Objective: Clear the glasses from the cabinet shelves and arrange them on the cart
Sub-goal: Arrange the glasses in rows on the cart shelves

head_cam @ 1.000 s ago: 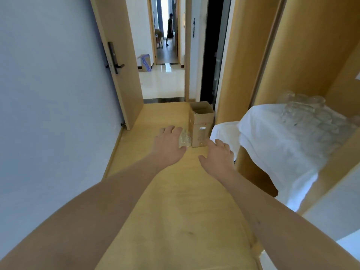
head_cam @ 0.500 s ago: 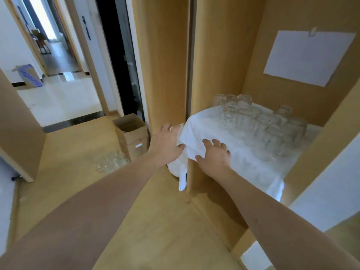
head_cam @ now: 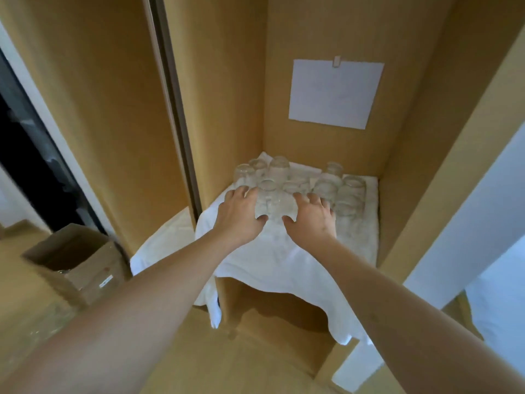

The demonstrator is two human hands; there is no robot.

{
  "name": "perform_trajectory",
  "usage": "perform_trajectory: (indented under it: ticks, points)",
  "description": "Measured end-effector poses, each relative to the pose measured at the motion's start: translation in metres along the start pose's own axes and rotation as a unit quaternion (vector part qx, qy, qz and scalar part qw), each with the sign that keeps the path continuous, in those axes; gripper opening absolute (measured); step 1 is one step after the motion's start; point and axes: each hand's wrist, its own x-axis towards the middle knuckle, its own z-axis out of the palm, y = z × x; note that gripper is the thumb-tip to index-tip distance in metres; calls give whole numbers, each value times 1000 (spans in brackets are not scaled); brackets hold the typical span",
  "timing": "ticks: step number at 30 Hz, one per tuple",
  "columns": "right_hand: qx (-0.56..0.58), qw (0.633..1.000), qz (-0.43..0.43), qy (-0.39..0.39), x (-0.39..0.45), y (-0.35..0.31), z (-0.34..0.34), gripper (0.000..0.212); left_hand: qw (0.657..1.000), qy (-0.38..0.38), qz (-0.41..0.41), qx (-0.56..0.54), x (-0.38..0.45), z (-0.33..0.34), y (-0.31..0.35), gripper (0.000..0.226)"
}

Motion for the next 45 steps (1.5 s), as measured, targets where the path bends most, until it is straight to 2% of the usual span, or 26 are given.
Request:
perform_trajectory:
  ticks: [4, 12, 19, 24, 27, 30, 37, 41, 45]
  points:
    - [-2, 999, 36, 27, 44, 26, -17, 60, 999, 7, 44, -8, 56, 16, 16, 63]
    - [2, 994, 97, 42, 145, 83, -28, 55, 997, -6, 75, -14, 168, 48, 46, 70]
    - [36, 978, 206, 5, 200, 118, -13, 52, 991, -30, 126, -29, 243, 82, 87, 72]
    - [33, 969, 243, -34, 223, 138, -10, 52, 983, -66, 168, -43, 274, 111, 116, 76]
    - [29, 962, 253, -95, 235, 152, -4, 57, 980, -91, 152, -92, 294, 123, 125, 77]
    - [17, 958, 255, -130, 247, 163, 4, 59, 971, -148, 172, -79, 313, 136, 129, 81]
    - [-27, 948, 237, -209, 269, 177, 16, 87, 942, -242, 221, -74, 338, 156, 136, 72]
    - [-59, 944, 245, -212, 268, 182, 26, 102, 926, -292, 231, -62, 344, 166, 133, 80]
    - [-63, 948, 245, -195, 267, 184, 28, 102, 926, -290, 229, -81, 347, 173, 131, 84]
